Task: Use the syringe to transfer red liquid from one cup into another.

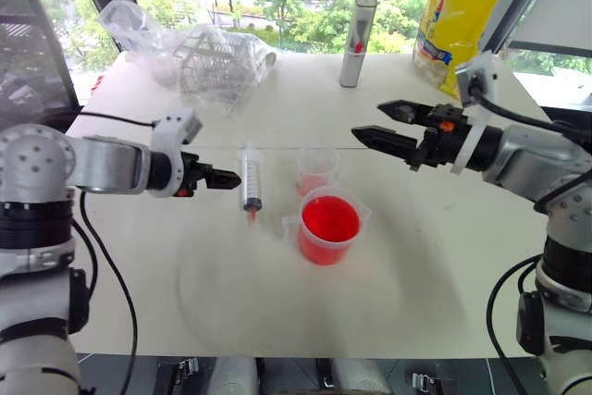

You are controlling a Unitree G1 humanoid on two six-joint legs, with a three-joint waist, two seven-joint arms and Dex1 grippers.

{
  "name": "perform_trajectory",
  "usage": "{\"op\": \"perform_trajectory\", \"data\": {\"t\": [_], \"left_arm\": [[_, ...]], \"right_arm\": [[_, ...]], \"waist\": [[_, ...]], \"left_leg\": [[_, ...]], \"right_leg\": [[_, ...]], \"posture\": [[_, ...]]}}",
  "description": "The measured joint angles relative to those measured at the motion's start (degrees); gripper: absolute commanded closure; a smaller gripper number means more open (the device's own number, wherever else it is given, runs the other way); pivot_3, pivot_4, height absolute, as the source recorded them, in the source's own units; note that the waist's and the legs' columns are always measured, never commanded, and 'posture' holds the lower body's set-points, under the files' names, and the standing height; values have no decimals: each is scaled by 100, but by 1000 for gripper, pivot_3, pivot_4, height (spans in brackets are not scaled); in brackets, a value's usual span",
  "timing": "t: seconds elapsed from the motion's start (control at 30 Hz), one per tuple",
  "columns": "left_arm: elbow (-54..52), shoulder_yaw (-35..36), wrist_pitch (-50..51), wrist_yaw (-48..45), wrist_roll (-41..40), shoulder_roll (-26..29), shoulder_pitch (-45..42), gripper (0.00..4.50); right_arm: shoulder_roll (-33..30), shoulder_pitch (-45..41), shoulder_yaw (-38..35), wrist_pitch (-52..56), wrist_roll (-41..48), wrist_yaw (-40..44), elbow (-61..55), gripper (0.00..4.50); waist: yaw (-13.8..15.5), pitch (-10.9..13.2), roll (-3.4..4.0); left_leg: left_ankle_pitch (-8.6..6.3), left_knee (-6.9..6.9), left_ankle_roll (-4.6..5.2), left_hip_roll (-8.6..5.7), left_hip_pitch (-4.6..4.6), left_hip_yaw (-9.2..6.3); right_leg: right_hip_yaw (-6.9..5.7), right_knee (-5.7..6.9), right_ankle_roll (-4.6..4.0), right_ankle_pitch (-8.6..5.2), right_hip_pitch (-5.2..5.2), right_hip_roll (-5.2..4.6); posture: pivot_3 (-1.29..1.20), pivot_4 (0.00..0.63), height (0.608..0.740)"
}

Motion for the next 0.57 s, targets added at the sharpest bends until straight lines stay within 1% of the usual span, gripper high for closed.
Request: {"op": "perform_trajectory", "data": {"t": [0.07, 0.13, 0.2, 0.23, 0.3, 0.37, 0.4, 0.47, 0.57], "left_arm": [[-41, 27, -24, -659, 172, 266, -70, 48], [-365, 24, -172, -1546, 448, 681, 14, 48], [-957, 30, -613, -2865, 845, 1303, 409, 48], [-1077, 37, -743, -3285, 991, 1456, 534, 48], [-1426, -3, -1582, -4489, 1657, 1887, 1161, 48], [-1496, -16, -2241, -5286, 2197, 2090, 1663, 48], [-1520, 27, -2725, -5791, 2515, 2144, 2003, 48], [-1536, 180, -3367, -6556, 2896, 2183, 2602, 48], [-1439, 413, -4049, -7354, 3349, 2194, 3285, 48]], "right_arm": [[-121, 80, 47, -45, -13, 111, 0, 0], [-343, 191, 156, -96, -86, 290, -2, 0], [-775, 504, 308, -289, -246, 646, -81, 0], [-891, 599, 351, -317, -322, 760, -80, 0], [-1247, 809, 547, -628, -513, 1187, -157, 0], [-1497, 955, 620, -831, -654, 1488, -167, 0], [-1623, 1017, 668, -989, -749, 1684, -177, 0], [-1810, 1131, 709, -1263, -881, 2000, -234, 0], [-1999, 1236, 766, -1536, -1018, 2357, -251, 0]], "waist": [[0, 0, 0], [-6, 0, -1], [-25, 0, 3], [-17, 0, 3], [-19, 3, 7], [-13, 3, 8], [-13, 3, 8], [-17, 4, 8], [-17, 4, 7]], "left_leg": [[0, -2, 0, -1, -1, 1], [0, -7, 0, 0, -3, 2], [2, -23, -5, 0, -2, 11], [2, -24, -4, 0, -1, 10], [0, -29, -1, 2, 0, 11], [0, -27, 0, 6, 3, 10], [0, -27, 0, 8, 3, 11], [-1, -28, 1, 15, 2, 13], [-1, -28, 2, 21, 0, 15]], "right_leg": [[-1, -3, -1, -1, -2, 1], [-1, -11, -2, -1, -3, 0], [4, -24, -2, -1, -7, -1], [3, -26, -3, -1, -6, -1], [3, -30, -6, -3, -8, 1], [3, -32, -25, -11, -5, -2], [3, -34, -28, -10, -4, -2], [3, -45, -37, -9, -4, -4], [3, -50, -44, -12, -4, -11]], "posture": [[0, 150, 740], [0, 150, 740], [0, 150, 740], [0, 150, 740], [0, 150, 740], [0, 150, 740], [0, 150, 740], [0, 150, 740], [0, 150, 740]]}}
